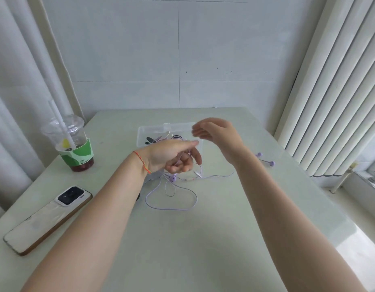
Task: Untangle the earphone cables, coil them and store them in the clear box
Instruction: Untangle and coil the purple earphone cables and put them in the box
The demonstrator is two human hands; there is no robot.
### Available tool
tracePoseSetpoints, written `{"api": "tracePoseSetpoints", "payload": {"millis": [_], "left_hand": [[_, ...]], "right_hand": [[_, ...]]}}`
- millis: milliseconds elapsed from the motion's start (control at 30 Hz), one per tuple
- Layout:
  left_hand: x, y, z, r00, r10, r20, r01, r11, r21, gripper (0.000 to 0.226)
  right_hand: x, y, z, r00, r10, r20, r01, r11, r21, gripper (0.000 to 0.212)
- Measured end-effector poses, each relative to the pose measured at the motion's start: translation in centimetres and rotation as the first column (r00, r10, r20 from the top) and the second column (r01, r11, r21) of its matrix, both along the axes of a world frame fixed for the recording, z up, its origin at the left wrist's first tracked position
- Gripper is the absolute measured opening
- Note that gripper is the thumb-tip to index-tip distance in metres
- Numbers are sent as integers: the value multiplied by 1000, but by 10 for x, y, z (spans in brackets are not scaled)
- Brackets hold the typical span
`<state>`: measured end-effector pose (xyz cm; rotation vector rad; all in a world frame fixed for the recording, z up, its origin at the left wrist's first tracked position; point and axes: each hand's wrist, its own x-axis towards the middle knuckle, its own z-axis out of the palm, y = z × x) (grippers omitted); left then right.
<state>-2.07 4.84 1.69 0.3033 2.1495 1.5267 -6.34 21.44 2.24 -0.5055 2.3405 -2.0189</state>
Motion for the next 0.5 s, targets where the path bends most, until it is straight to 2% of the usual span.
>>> {"api": "tracePoseSetpoints", "payload": {"millis": [67,167,333,433,500], "left_hand": [[-4,-6,-3,999,35,25,-37,995,90,63],[-11,-20,-12,993,121,18,-122,980,156,66],[-14,-32,-23,972,235,-14,-233,970,75,54],[-15,-38,-25,969,244,-48,-245,969,-17,54],[-14,-41,-26,962,270,-48,-272,961,-40,55]], "right_hand": [[0,-14,-1,991,125,39,-124,992,-11,23],[-1,-30,-5,978,202,55,-207,971,118,22],[-6,-34,-12,947,305,106,-322,908,268,24],[-11,-34,-17,960,277,40,-267,863,429,14],[-13,-32,-17,974,224,-31,-184,862,472,5]]}}
